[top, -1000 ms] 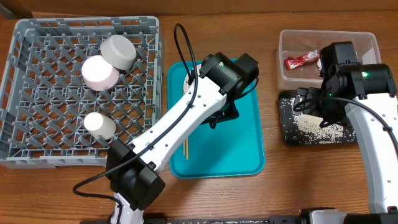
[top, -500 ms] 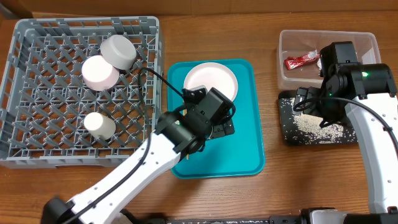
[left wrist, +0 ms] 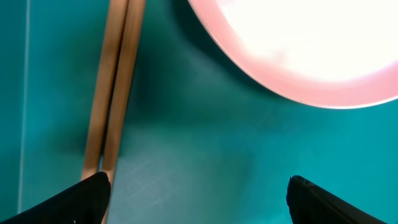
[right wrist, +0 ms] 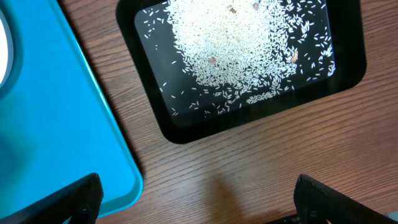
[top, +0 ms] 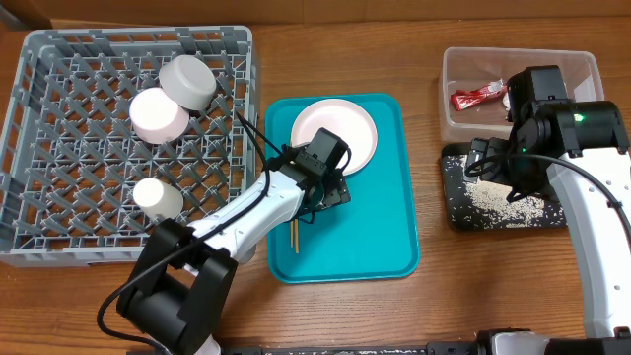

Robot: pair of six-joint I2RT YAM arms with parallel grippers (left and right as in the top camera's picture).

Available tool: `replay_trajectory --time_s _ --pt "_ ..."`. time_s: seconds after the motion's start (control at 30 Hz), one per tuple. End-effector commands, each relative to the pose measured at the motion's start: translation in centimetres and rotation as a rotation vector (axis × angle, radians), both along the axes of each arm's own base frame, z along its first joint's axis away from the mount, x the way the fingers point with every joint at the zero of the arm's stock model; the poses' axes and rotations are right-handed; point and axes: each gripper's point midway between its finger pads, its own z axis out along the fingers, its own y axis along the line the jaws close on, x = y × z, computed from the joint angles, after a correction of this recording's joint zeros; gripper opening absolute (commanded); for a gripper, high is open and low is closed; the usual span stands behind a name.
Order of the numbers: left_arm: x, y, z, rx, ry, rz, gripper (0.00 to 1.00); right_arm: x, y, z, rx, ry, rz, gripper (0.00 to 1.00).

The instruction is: Sort waste into correct bins and load items into the dishwasher

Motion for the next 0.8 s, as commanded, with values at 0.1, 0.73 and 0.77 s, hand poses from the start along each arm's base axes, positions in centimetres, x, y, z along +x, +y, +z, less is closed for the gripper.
replay_trajectory --time_s 0.1,0.73,0.77 --pt "0.0 0.6 -1.5 0.042 0.018 -0.010 0.93 0.4 -0.1 1.0 -0.001 -0.040 -0.008 1.00" --pt "-0.3 1.8 -2.0 0.101 0.015 0.001 0.92 0.5 -0.1 1.0 -0.001 -0.043 -0.008 1.00" --pt "-0.3 1.8 -2.0 0.102 0.016 0.001 0.91 0.5 -0.1 1.0 -0.001 -0.043 -0.008 1.00"
